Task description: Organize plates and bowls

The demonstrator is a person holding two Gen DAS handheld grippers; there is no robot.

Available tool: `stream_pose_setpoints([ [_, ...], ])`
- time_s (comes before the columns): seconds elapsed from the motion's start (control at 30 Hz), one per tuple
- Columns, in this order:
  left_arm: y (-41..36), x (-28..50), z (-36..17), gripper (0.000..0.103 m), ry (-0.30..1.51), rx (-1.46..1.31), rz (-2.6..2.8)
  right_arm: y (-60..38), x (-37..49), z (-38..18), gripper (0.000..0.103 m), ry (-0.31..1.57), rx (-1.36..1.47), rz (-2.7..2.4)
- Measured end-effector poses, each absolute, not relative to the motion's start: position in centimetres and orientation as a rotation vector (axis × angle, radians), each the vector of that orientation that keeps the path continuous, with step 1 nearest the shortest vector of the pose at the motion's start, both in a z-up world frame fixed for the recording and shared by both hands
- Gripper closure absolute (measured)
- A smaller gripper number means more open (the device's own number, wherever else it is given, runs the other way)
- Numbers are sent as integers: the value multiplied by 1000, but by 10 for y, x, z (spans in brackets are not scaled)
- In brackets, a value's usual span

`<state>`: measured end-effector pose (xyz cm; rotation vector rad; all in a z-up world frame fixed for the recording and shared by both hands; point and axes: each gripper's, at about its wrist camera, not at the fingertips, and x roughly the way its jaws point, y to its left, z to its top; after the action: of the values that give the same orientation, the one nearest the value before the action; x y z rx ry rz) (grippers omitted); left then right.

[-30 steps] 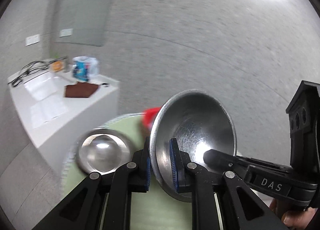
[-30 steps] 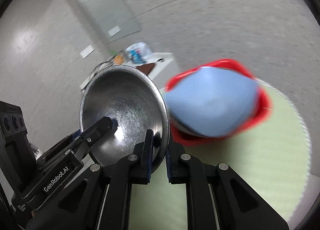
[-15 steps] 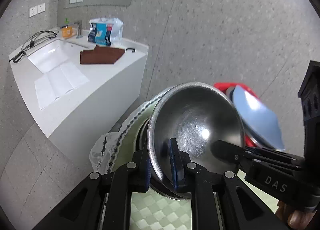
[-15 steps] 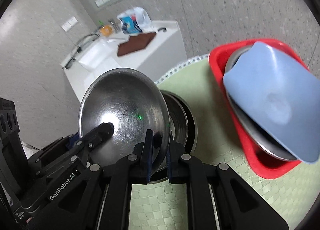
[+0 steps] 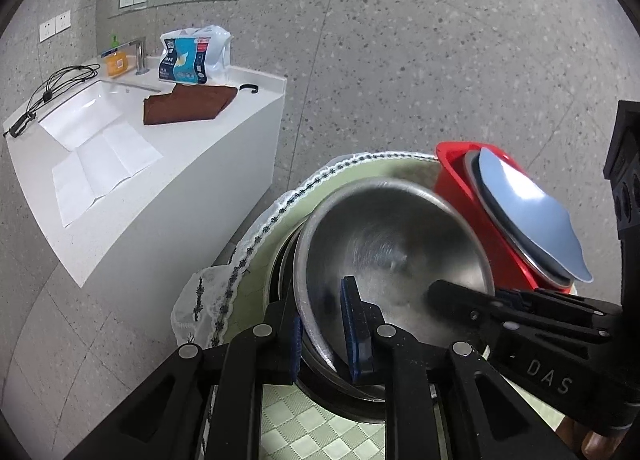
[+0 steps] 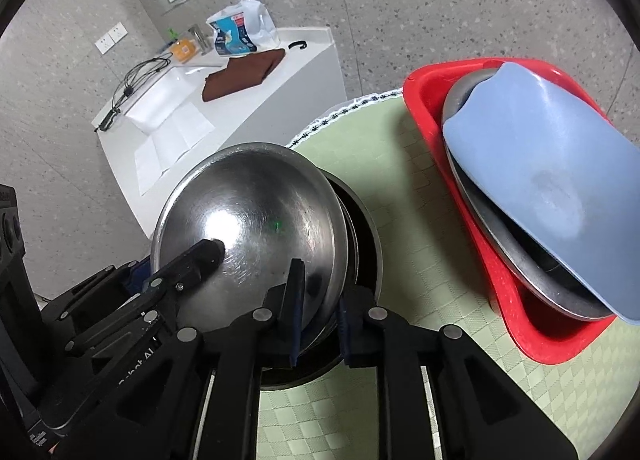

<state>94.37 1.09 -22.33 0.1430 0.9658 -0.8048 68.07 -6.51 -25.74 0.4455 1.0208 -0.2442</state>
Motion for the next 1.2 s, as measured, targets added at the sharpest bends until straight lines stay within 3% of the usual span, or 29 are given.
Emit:
stream_pose_setpoints([
  [0.1, 22, 935, -221, 80, 950, 127, -823, -61, 678, -254, 72, 1012, 448, -234],
  [0.2, 29, 932, -221, 79, 950, 119, -837, -57, 676, -248, 67, 998, 437, -237],
  [0.33, 41, 929, -217, 73, 934, 100, -857, -58, 667, -241, 48, 966, 454, -252],
  [0.4, 48, 927, -213, 48, 919, 105, -831, -60, 661, -236, 46, 944, 455, -264],
  [0.5, 62, 926, -209, 34, 896, 72, -816, -62, 650, -229, 42, 917, 469, -283],
  [0.73, 87, 926, -224, 32, 930, 39, -758, -59, 620, -225, 32, 834, 502, -357],
  [1.2, 63, 930, -244, 30, 1003, 68, -750, -63, 639, -276, 30, 903, 614, -391],
])
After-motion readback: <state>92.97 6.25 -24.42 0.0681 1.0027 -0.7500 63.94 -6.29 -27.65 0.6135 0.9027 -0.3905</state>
